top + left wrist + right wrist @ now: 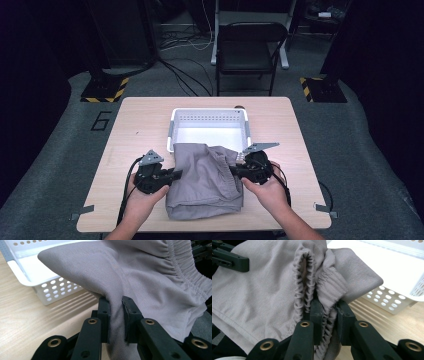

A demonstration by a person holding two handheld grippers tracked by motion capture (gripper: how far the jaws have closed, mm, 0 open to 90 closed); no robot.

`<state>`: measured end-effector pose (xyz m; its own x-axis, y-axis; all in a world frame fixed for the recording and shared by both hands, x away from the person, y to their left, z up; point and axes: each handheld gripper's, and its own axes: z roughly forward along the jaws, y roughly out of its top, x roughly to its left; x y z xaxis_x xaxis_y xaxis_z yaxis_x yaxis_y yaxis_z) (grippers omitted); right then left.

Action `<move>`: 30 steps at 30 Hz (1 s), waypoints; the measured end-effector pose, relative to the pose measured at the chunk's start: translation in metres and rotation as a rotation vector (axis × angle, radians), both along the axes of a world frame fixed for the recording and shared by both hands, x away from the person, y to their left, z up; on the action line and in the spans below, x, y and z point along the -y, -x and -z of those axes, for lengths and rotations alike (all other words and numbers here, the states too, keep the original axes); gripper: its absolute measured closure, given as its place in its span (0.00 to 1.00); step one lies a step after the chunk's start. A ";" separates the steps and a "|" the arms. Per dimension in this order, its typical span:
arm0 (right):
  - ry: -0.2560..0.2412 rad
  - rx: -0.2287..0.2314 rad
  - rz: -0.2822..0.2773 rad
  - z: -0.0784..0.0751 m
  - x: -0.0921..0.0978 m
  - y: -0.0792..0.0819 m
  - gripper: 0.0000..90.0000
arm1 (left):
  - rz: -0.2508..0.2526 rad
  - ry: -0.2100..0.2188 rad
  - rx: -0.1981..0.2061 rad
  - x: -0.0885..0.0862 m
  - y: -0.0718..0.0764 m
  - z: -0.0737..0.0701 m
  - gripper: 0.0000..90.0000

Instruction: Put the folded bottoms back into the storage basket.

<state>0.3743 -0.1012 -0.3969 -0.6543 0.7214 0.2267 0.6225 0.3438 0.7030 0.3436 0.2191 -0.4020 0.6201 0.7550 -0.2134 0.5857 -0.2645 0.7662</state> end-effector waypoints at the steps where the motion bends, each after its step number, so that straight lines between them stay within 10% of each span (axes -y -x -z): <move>1: 0.003 0.003 -0.002 -0.001 0.000 -0.001 0.86 | -0.004 0.004 0.006 0.001 -0.001 -0.001 0.87; 30: 0.017 0.030 0.011 -0.037 0.005 -0.036 0.86 | -0.008 -0.020 0.033 0.006 -0.044 -0.035 0.87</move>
<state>0.4105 -0.1061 -0.3603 -0.6529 0.7319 0.1949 0.6048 0.3490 0.7158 0.3877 0.2136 -0.3670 0.6207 0.7636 -0.1780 0.5621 -0.2751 0.7799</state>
